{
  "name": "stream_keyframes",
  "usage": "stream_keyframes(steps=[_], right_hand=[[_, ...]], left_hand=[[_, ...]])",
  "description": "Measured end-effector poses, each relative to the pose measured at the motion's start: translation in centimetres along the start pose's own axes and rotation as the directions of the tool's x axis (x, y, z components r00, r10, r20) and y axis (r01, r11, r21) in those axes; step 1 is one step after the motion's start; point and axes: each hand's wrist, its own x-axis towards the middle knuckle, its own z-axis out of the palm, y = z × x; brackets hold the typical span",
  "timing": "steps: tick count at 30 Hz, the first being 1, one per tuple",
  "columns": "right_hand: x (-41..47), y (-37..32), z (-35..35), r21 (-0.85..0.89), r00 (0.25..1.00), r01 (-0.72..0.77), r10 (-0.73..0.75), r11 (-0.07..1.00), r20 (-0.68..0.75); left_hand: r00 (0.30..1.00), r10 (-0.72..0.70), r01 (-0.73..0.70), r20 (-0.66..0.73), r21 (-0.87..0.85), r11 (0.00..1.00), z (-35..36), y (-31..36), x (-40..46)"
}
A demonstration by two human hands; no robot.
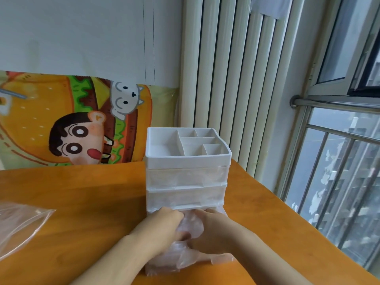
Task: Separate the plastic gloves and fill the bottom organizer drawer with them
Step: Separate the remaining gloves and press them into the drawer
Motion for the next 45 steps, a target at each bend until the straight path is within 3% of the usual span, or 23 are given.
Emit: stream_keyframes(steps=[3, 7, 9, 12, 15, 19, 23, 33, 41, 45], right_hand=[[0.4, -0.9, 0.1, -0.058, 0.998, -0.006, 0.010, 0.998, 0.070], [0.8, -2.1, 0.8, -0.083, 0.993, -0.070, 0.078, 0.994, 0.091], [1.9, -1.3, 1.6, -0.122, 0.988, -0.108, 0.120, 0.987, 0.097], [1.7, -1.1, 1.8, -0.058, 0.989, -0.136, 0.140, 0.989, 0.057], [1.4, -0.8, 1.9, -0.006, 0.989, -0.139, 0.139, 0.990, 0.047], [2.3, -0.6, 2.1, -0.016, 0.990, -0.128, 0.128, 0.992, 0.059], [2.5, 0.0, 2.0, -0.054, 0.992, -0.107, 0.111, 0.993, 0.067], [1.4, 0.6, -0.5, -0.078, 0.979, -0.139, 0.149, 0.987, 0.141], [3.2, 0.8, 1.8, -0.076, 0.988, -0.151, 0.153, 0.986, 0.022], [3.6, 0.6, 2.5, -0.061, 0.979, -0.201, 0.202, 0.978, 0.004]], left_hand=[[0.996, 0.035, -0.042, -0.084, -0.078, 0.996, -0.2, 0.2, -1.0], [0.935, 0.164, -0.135, -0.313, 0.112, 0.984, -0.7, 2.6, -3.4], [0.948, 0.140, -0.109, -0.286, 0.123, 0.986, 0.2, 3.7, -4.2], [0.978, -0.052, 0.042, -0.201, -0.051, 0.998, 2.3, 2.9, -3.2], [0.982, -0.124, 0.108, -0.143, -0.112, 0.988, 3.0, 1.8, -2.3], [0.985, -0.168, 0.170, -0.044, 0.054, 0.984, 2.4, 1.6, 0.3], [0.990, -0.108, 0.091, 0.090, 0.175, 0.980, 2.0, 2.1, 1.7], [0.999, -0.034, 0.033, 0.003, 0.171, 0.985, 2.2, 1.2, 1.6], [0.995, -0.094, 0.095, -0.040, 0.027, 0.995, 1.0, 1.2, -0.2], [0.969, 0.027, 0.000, -0.247, 0.108, 0.994, 0.1, 1.9, -4.6]])
